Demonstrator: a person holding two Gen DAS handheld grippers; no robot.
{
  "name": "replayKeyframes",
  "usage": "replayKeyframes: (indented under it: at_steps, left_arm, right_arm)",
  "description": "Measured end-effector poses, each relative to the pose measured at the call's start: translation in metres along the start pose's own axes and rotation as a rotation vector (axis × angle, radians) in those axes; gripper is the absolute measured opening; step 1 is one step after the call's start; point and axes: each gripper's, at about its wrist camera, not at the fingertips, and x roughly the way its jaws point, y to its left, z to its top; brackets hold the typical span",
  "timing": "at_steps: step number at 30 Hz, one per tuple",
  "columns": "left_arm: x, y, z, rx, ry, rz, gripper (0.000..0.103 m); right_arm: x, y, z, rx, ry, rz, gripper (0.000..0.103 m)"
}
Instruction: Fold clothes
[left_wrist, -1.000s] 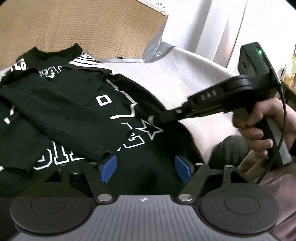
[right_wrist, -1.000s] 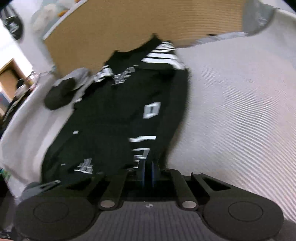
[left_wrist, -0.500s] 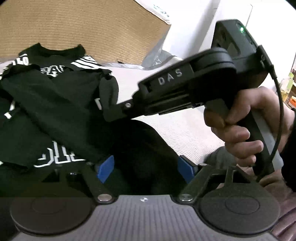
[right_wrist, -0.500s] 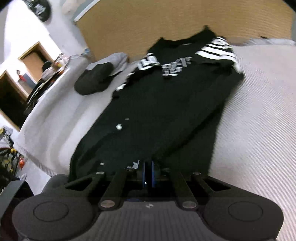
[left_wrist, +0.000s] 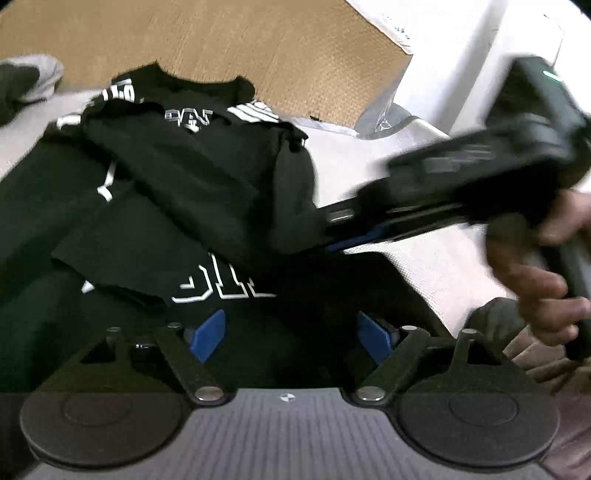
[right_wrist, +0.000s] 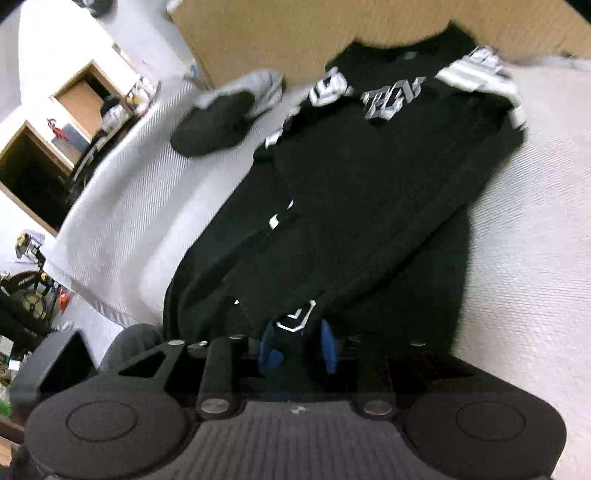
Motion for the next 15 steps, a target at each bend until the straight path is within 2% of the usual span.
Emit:
replayKeyframes:
  at_steps: [3, 5, 10, 15]
  left_arm:
    - [0.004, -0.007, 0.000, 0.037, 0.005, 0.003, 0.081]
    - [0.007, -0.009, -0.002, 0.040, 0.014, -0.007, 0.081]
    - [0.007, -0.007, -0.003, 0.008, 0.006, -0.037, 0.081]
    - [0.001, 0.012, 0.008, -0.151, -0.040, -0.088, 0.081]
  right_arm:
    - [-0.037, -0.015, -0.010, 0.006, -0.077, -0.035, 0.039]
    - [-0.054, -0.032, -0.018, 0.027, -0.098, -0.084, 0.043]
    - [-0.052, -0.061, -0.044, 0.046, 0.028, -0.116, 0.044]
    - [-0.036, -0.055, -0.058, 0.002, 0.106, -0.065, 0.044]
